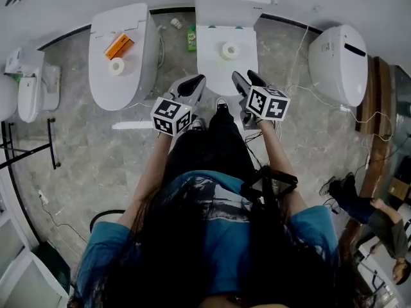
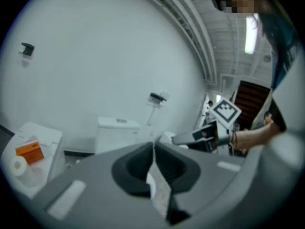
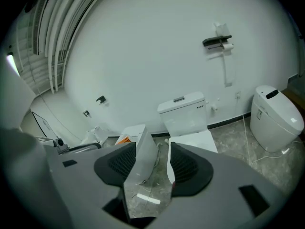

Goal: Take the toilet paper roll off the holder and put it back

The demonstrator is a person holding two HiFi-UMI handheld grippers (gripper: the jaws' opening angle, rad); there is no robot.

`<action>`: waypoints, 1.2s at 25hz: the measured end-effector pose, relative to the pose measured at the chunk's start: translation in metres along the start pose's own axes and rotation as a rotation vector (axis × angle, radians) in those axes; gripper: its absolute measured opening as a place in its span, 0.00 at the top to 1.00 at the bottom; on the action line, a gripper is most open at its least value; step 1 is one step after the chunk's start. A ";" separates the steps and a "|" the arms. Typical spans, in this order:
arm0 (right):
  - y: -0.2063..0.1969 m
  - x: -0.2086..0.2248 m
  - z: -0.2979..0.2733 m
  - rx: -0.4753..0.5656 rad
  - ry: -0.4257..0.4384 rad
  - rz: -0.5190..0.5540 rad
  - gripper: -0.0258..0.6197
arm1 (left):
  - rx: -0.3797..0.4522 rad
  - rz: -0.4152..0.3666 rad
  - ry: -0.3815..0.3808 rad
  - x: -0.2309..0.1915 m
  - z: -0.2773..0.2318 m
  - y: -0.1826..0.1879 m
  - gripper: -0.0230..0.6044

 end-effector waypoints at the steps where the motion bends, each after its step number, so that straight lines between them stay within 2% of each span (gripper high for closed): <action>1: -0.001 -0.004 0.008 0.009 -0.009 0.000 0.60 | 0.000 -0.004 -0.007 0.004 0.006 0.000 0.94; 6: -0.014 -0.020 0.052 0.047 -0.076 -0.028 0.83 | -0.014 -0.011 -0.049 0.021 0.030 -0.002 0.94; 11: -0.040 -0.029 0.089 0.018 -0.079 -0.015 0.88 | -0.026 0.005 -0.053 0.042 0.049 -0.011 0.94; 19: -0.065 -0.018 0.143 0.004 -0.039 -0.004 0.90 | -0.019 -0.031 -0.060 0.094 0.056 -0.014 0.94; 30: -0.130 0.021 0.276 -0.045 0.073 0.059 0.90 | 0.051 -0.014 0.084 0.231 0.100 -0.059 0.94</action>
Point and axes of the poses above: the fingertips, and each gripper's own axes: z backward along the fingers, x to its right, y out of its top, the point moved 9 cm from there along z, backward along the fingers, and after that the axes turned 8 degrees about x, right-handed, at the moved point
